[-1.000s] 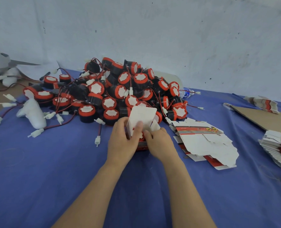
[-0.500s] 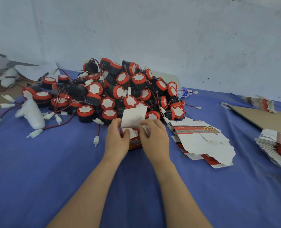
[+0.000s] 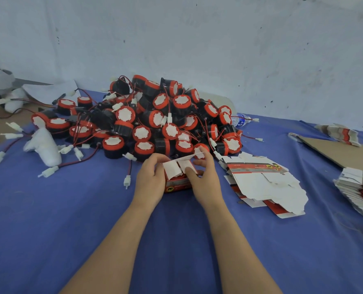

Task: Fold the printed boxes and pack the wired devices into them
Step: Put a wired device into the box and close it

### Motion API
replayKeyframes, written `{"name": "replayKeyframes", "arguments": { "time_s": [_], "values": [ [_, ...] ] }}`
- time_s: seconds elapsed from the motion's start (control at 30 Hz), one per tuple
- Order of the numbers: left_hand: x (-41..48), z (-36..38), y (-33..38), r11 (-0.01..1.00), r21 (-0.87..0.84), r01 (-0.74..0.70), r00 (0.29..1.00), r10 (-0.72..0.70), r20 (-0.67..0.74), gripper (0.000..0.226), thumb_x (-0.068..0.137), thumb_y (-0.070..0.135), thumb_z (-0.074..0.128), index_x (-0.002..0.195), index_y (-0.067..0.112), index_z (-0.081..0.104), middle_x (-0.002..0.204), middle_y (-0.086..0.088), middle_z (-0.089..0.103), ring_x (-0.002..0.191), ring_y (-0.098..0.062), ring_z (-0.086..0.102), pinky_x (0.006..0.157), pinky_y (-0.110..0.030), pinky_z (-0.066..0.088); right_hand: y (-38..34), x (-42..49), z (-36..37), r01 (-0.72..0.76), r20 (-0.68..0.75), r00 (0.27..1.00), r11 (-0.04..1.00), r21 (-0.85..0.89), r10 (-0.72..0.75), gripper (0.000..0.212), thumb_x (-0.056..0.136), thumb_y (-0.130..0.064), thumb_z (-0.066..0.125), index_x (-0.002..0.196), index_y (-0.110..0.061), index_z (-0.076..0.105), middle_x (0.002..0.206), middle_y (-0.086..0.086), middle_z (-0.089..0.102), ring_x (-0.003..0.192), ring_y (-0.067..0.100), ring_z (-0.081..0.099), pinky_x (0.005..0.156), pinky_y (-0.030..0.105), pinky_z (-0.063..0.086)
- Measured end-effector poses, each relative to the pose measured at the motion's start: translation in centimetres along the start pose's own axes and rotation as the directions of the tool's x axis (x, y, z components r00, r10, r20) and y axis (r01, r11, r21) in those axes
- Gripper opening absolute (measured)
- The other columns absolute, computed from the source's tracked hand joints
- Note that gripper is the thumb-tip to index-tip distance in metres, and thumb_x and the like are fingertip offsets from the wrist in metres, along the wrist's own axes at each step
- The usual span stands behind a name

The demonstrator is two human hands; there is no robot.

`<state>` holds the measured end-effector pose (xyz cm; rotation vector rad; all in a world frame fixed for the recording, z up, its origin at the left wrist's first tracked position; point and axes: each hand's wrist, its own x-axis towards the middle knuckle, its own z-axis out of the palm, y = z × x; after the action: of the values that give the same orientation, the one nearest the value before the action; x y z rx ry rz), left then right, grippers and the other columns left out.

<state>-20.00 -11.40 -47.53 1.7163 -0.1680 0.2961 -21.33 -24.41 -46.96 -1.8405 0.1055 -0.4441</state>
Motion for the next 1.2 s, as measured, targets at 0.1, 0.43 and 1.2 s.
{"name": "replayKeyframes", "arguments": {
  "time_s": [0.1, 0.43, 1.2],
  "values": [
    [0.4, 0.4, 0.6, 0.996, -0.053, 0.071, 0.997, -0.069, 0.031, 0.025, 0.099, 0.026, 0.042, 0.078, 0.027, 0.055, 0.092, -0.003, 0.060, 0.090, -0.018, 0.059, 0.074, -0.029, 0.051, 0.1, -0.1, -0.4, 0.063, -0.010, 0.998, 0.997, -0.053, -0.064, 0.030, 0.095, -0.012, 0.054, 0.113, -0.036, 0.055, 0.098, -0.016, 0.063, 0.091, 0.007, 0.060, 0.068, 0.011, 0.047],
    [-0.1, -0.4, -0.4, 0.921, 0.326, -0.212, 0.966, 0.146, 0.213, 0.047, 0.090, 0.036, 0.063, 0.132, 0.019, 0.054, 0.135, 0.004, 0.047, 0.123, -0.014, 0.046, 0.103, -0.034, 0.044, -0.7, -0.1, -3.5, -0.040, 0.357, 0.933, 0.999, -0.004, 0.039, 0.033, 0.097, -0.012, 0.050, 0.124, -0.032, 0.057, 0.109, -0.022, 0.059, 0.096, -0.014, 0.055, 0.080, 0.004, 0.043],
    [-0.3, -0.5, 0.0, 0.945, 0.216, -0.247, 0.947, 0.188, 0.261, 0.038, 0.093, 0.013, 0.060, 0.131, 0.019, 0.058, 0.137, 0.005, 0.051, 0.125, -0.012, 0.048, 0.103, -0.030, 0.045, 0.3, 0.1, -3.4, 0.109, 0.170, 0.981, 0.991, -0.075, -0.095, 0.024, 0.092, -0.018, 0.062, 0.113, -0.029, 0.065, 0.112, -0.006, 0.067, 0.106, 0.009, 0.061, 0.093, 0.031, 0.052]
  ]
}}
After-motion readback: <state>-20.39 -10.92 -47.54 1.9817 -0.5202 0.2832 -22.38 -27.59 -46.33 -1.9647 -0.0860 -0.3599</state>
